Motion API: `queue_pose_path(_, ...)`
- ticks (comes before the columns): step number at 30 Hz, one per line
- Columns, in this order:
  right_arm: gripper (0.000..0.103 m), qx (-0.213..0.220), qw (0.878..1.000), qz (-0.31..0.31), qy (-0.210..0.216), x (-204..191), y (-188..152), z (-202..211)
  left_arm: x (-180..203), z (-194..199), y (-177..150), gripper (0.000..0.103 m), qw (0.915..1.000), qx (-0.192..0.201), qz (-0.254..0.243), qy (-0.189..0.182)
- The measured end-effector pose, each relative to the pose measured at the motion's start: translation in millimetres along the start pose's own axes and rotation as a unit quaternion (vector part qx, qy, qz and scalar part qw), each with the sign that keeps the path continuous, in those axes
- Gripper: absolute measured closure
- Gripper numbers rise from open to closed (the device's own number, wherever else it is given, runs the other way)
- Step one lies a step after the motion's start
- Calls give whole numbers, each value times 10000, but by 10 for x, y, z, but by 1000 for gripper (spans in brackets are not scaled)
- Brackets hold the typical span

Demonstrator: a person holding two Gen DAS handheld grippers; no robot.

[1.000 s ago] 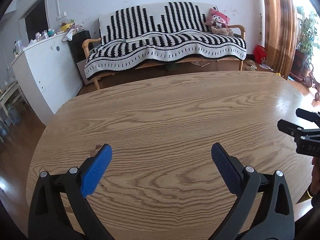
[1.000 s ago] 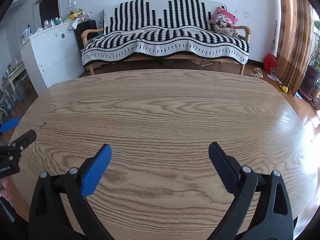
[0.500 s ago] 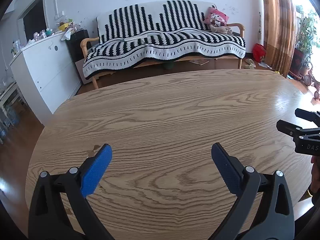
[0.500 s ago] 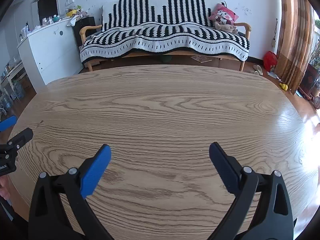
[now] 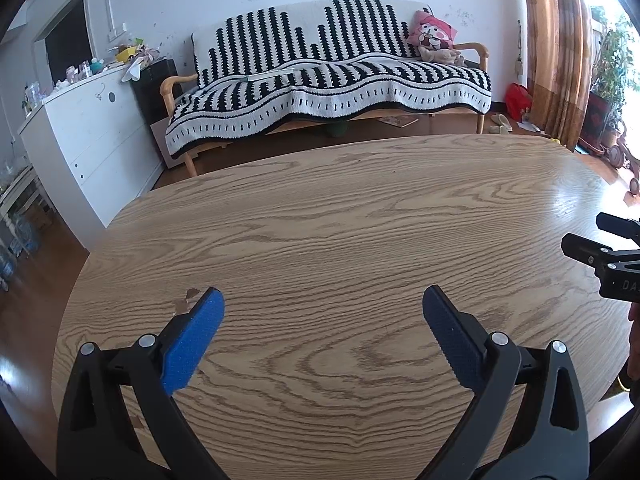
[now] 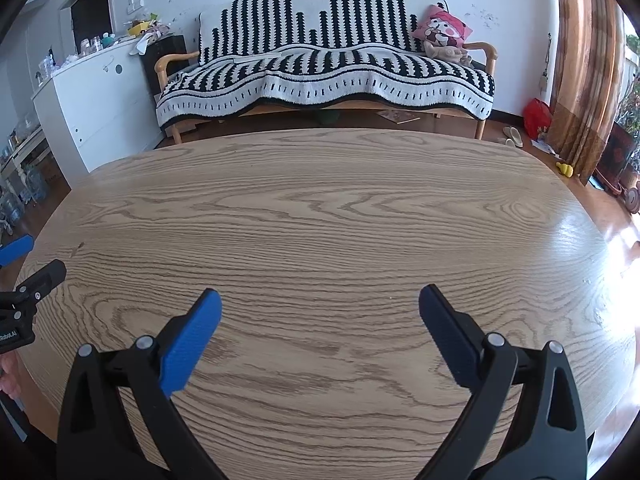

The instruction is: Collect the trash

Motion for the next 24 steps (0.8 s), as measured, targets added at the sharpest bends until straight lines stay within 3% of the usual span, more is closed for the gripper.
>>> queue_pose_path(24, 7, -3, 10000, 4, -8, 9, -8, -1, -51, 25, -59, 7, 9999, -12, 92, 42)
Point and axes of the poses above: each gripper's, at about its wrist camera, not at the fingertips, and z roughly against the way its jaws point, x to its right, y to its top, the point moved 5 cm from there along -z, roughly the way its jaws point, and after that the axes turned 2 degrees about -y, right-handed, at the moved point
